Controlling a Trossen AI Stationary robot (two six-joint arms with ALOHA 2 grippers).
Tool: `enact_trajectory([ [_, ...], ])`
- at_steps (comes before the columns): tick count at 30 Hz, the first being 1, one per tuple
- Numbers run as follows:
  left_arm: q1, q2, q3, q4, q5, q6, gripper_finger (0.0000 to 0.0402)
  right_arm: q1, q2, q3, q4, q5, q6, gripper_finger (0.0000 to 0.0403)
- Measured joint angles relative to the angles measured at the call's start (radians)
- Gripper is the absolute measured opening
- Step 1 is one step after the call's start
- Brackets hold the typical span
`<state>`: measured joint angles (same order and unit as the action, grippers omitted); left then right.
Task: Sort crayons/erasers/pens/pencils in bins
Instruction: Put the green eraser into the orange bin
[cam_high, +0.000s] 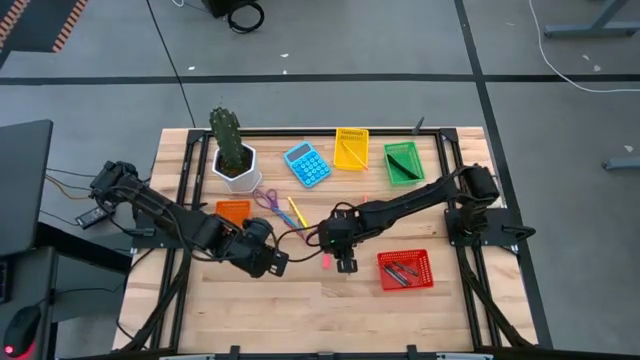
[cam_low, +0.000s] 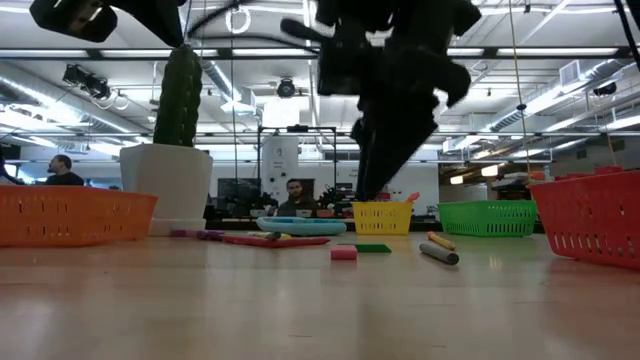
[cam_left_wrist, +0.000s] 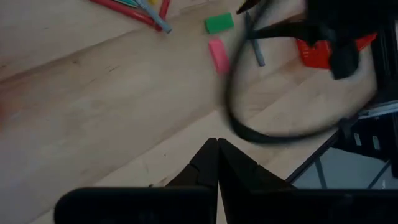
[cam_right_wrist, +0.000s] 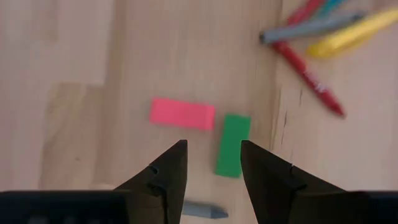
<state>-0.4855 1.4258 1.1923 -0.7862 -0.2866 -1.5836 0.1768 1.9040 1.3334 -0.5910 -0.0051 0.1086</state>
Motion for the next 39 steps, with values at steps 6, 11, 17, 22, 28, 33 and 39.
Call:
enact_trajectory([
  [6, -0.015, 0.0, 0.0, 0.001, -0.001, -0.007, 0.002, -0.007, 0.065, 0.0, 0.006, 0.023, 0.007, 0.0155],
  [11, -0.038, 0.0, 0.0, 0.017, -0.002, -0.021, 0.0021, -0.038, 0.1, 0.0, 0.002, 0.026, 0.011, 0.0155],
  [17, -0.047, 0.0, 0.0, 0.017, -0.002, -0.021, 0.001, -0.078, 0.101, -0.001, 0.004, 0.022, 0.0, 0.0155],
  [22, -0.047, 0.0, 0.0, 0.015, -0.002, 0.003, 0.0016, -0.097, 0.099, -0.037, 0.062, -0.064, 0.01, 0.0155],
  [28, -0.046, 0.0, 0.0, 0.011, -0.002, 0.007, 0.0027, -0.079, 0.091, -0.088, 0.096, -0.073, 0.014, 0.0155],
  [33, -0.046, 0.0, 0.0, 0.011, -0.002, 0.009, 0.0018, -0.071, 0.087, -0.091, 0.091, -0.058, -0.001, 0.0155],
  [39, -0.046, 0.0, 0.0, 0.012, -0.002, 0.008, 0.0011, -0.067, 0.088, -0.087, 0.098, -0.026, 0.059, 0.0143],
])
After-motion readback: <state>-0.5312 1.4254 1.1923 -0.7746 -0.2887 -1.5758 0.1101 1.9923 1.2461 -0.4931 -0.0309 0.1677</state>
